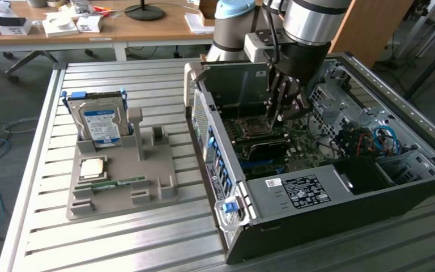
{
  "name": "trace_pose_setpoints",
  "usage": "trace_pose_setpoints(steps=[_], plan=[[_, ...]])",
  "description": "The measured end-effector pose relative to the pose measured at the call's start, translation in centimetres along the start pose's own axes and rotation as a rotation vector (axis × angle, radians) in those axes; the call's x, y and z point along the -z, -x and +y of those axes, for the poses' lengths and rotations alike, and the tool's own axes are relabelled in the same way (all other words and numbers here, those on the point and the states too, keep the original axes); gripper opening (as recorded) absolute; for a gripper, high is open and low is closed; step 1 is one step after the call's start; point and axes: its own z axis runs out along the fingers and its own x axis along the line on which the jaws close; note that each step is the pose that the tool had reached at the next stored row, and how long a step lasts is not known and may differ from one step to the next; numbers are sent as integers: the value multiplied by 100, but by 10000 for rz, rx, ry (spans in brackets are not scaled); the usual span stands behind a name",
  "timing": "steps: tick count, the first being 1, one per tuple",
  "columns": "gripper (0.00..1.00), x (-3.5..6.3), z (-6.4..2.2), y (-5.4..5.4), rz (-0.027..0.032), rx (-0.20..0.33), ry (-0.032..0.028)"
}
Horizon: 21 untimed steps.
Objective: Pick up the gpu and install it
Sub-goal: 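Press down on the gpu until it lock into place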
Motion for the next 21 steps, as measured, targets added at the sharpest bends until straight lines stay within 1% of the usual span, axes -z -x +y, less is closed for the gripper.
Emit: trace_pose_setpoints(steps=[4,6,7,9,21], plan=[[33,0,0,0,0,0,0],[20,0,0,0,0,1,0],[20,0,0,0,0,0,0],[11,0,0,0,-1,0,0],[11,-6,0,0,0,0,0]])
